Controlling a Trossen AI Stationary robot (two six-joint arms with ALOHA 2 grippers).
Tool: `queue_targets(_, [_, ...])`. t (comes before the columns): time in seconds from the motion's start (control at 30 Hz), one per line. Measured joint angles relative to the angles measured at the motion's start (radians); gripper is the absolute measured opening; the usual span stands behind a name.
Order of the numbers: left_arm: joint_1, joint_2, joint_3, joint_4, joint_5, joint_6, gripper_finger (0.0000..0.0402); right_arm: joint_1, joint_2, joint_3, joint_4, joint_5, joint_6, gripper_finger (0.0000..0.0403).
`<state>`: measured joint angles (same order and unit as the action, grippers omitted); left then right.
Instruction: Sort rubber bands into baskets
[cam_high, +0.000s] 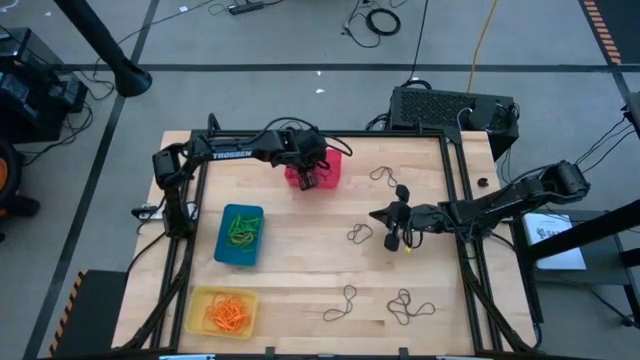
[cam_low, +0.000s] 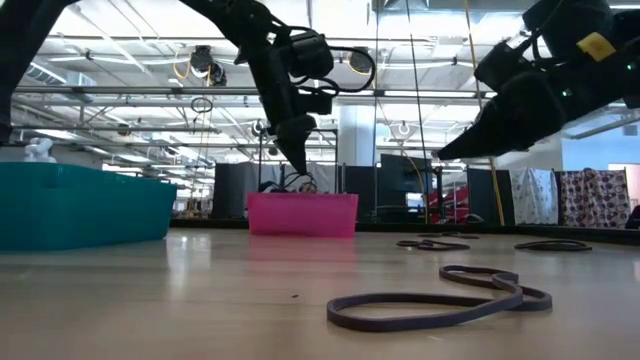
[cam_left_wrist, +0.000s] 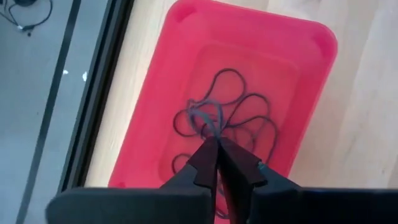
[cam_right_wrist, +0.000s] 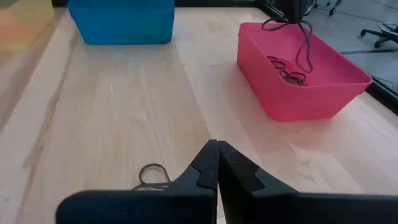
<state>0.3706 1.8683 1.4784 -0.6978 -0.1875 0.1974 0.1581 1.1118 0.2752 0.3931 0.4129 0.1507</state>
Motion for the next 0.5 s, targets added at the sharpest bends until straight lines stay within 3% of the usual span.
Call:
queue_targets(0.4, [0.000,0.000,0.000,0.009,-0.053,0.053,0.0126,0.001,0.000,0.000,-0.003,-0.026,0.028,0.0000])
queue_targets(0.5, [-0.006,0.000,0.000,0.049,0.013,0.047,0.0133,0.001,0.000,0.000,-0.003,-0.026,0.012,0.0000])
